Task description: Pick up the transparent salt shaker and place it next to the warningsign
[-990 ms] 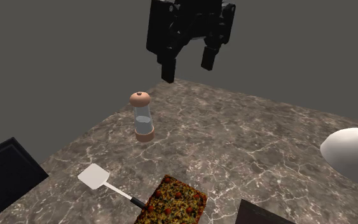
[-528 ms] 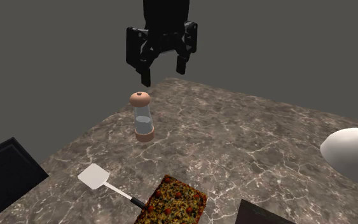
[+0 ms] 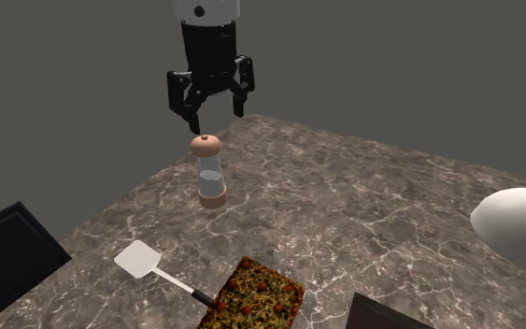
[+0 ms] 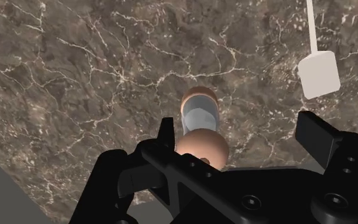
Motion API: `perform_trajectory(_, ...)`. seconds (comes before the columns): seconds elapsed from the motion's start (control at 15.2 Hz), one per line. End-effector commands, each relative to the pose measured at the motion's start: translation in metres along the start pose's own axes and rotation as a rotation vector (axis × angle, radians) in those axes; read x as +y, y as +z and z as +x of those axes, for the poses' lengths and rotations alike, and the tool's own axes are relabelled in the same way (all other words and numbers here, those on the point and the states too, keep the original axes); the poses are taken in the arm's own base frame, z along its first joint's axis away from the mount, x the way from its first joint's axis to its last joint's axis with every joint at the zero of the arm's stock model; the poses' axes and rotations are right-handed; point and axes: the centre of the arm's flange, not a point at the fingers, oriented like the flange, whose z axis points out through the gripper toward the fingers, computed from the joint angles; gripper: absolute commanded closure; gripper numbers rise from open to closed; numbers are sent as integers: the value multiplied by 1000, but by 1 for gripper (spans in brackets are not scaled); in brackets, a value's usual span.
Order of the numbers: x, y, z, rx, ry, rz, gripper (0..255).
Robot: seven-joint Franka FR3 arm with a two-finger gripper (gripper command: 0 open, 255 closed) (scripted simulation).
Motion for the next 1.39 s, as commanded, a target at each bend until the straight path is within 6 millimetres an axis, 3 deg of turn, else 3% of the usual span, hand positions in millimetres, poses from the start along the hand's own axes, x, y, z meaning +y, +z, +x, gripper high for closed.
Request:
perform_trajectory(0.0,0,14,28,-5,-1,-11,0)
perform_trajectory(0.46,7,62,109,-25,-4,-51,0)
perform_trajectory(0.99,9,104,111,-25,-4,-52,0)
perform_trajectory(1.32,9,104,111,-25,-4,-52,0)
